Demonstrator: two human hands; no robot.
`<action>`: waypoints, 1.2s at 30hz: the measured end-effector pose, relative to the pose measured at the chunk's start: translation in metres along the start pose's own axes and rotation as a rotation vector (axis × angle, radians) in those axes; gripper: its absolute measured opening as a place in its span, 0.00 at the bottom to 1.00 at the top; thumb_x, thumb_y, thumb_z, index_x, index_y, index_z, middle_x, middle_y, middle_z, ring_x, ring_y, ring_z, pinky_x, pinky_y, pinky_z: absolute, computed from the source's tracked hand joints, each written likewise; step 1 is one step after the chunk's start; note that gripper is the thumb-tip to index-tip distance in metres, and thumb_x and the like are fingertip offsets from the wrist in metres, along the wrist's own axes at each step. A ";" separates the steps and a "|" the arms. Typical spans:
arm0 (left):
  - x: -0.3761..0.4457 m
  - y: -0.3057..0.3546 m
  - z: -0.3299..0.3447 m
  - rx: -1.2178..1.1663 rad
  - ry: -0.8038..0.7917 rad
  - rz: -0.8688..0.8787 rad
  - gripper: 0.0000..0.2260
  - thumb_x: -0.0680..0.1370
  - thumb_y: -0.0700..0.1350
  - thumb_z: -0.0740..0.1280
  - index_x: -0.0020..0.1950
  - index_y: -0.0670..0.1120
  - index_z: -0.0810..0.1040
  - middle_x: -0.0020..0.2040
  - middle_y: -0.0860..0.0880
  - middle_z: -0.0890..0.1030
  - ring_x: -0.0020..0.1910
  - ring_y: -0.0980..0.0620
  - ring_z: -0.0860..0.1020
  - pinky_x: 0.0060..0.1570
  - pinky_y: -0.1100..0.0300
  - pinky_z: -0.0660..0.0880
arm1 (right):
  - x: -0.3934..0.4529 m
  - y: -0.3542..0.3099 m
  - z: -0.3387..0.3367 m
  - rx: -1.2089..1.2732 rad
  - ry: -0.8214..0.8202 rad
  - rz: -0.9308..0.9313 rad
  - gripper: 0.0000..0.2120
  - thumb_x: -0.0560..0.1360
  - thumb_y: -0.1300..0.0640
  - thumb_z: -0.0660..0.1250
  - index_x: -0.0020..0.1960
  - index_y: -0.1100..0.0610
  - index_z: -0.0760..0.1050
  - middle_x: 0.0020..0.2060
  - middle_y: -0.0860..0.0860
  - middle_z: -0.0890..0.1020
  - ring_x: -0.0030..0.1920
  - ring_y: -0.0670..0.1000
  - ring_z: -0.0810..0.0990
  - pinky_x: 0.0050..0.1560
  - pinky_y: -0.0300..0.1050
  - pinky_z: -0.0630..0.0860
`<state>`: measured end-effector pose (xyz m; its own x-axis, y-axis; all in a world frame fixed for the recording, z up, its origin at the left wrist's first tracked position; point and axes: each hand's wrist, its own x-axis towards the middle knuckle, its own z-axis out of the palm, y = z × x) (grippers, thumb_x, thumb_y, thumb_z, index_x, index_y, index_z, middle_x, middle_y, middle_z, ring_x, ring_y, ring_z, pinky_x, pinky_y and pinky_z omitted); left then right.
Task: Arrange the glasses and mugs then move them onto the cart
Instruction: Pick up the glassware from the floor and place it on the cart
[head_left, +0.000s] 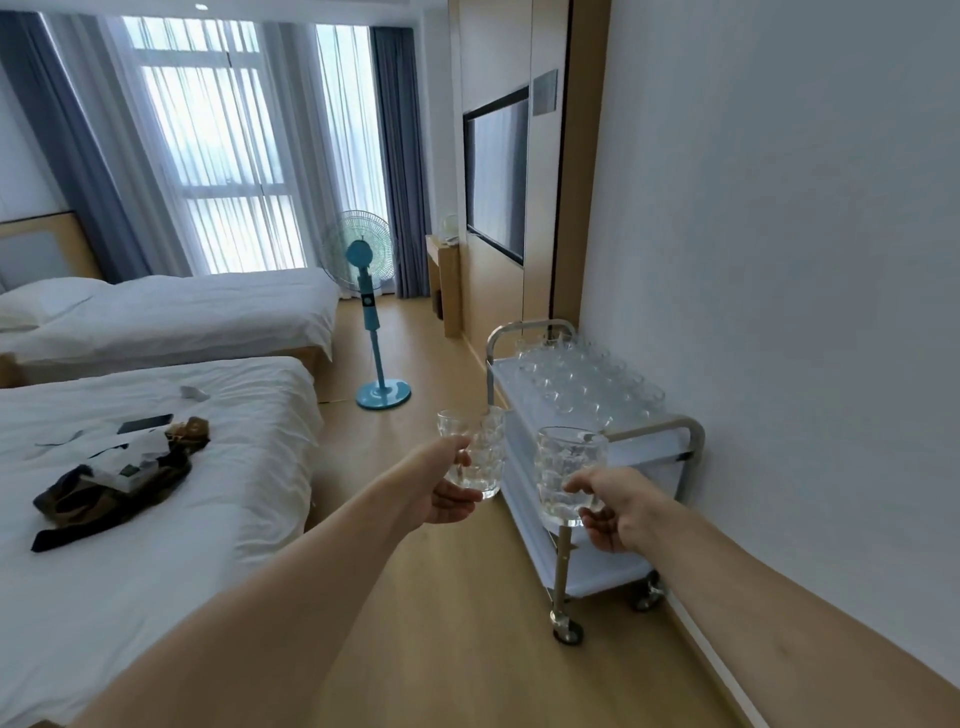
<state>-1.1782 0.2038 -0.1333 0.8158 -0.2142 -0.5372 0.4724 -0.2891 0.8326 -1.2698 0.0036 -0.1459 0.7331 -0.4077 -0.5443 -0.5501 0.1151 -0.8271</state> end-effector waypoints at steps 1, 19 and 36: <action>0.012 0.004 -0.007 -0.001 -0.012 0.001 0.14 0.82 0.57 0.62 0.54 0.46 0.75 0.52 0.35 0.85 0.43 0.41 0.80 0.45 0.53 0.80 | 0.006 -0.004 0.009 0.010 0.014 0.004 0.10 0.76 0.61 0.70 0.55 0.62 0.76 0.31 0.55 0.74 0.28 0.48 0.72 0.27 0.40 0.74; 0.181 0.057 -0.083 0.063 -0.197 -0.036 0.14 0.82 0.57 0.63 0.52 0.46 0.75 0.37 0.39 0.84 0.37 0.43 0.81 0.45 0.53 0.79 | 0.122 -0.061 0.106 0.080 0.148 0.134 0.14 0.75 0.59 0.71 0.58 0.63 0.77 0.30 0.54 0.75 0.26 0.47 0.72 0.24 0.38 0.74; 0.374 0.140 -0.052 0.151 -0.228 -0.035 0.14 0.82 0.56 0.63 0.51 0.45 0.75 0.41 0.38 0.84 0.40 0.43 0.81 0.44 0.53 0.80 | 0.319 -0.119 0.112 0.212 0.178 0.154 0.13 0.75 0.59 0.72 0.58 0.60 0.77 0.31 0.55 0.77 0.27 0.48 0.75 0.29 0.40 0.76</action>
<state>-0.7896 0.1320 -0.2102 0.6957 -0.4013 -0.5958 0.4296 -0.4323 0.7928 -0.9260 -0.0387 -0.2364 0.5560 -0.5205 -0.6480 -0.5401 0.3664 -0.7577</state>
